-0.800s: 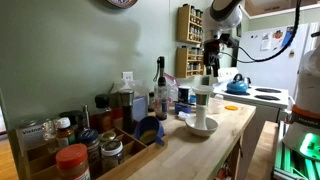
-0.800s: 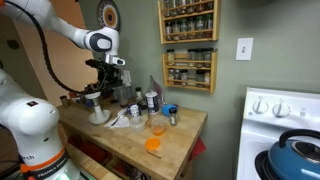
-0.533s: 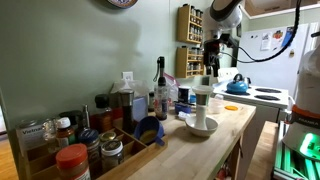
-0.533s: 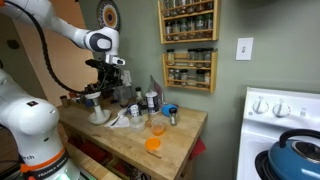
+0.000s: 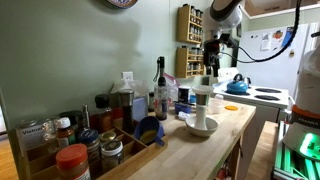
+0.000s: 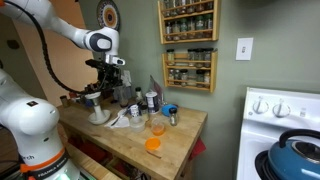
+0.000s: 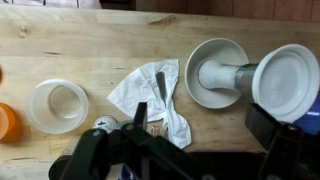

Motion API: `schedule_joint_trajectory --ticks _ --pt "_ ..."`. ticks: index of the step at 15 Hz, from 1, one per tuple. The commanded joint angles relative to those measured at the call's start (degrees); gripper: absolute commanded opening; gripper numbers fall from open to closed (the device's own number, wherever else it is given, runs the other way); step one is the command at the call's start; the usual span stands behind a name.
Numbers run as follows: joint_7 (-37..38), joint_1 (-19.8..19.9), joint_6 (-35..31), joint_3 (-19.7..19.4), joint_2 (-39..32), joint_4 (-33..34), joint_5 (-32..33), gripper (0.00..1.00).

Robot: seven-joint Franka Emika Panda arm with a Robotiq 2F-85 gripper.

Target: Move a pen from the blue cup to the container

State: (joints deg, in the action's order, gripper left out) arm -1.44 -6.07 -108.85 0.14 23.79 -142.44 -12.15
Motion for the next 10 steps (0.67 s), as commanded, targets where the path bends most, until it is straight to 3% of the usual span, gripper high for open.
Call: schedule_joint_trajectory --ticks 1,2,10 --pt "-0.2 0.8 0.1 0.7 0.0 0.1 -0.2 1.0" --pt "3.8 2.4 -3.1 1.5 -0.7 -0.5 2.1 1.0" --pt "8.0 6.0 -23.6 1.4 -6.1 -1.9 3.1 1.0"
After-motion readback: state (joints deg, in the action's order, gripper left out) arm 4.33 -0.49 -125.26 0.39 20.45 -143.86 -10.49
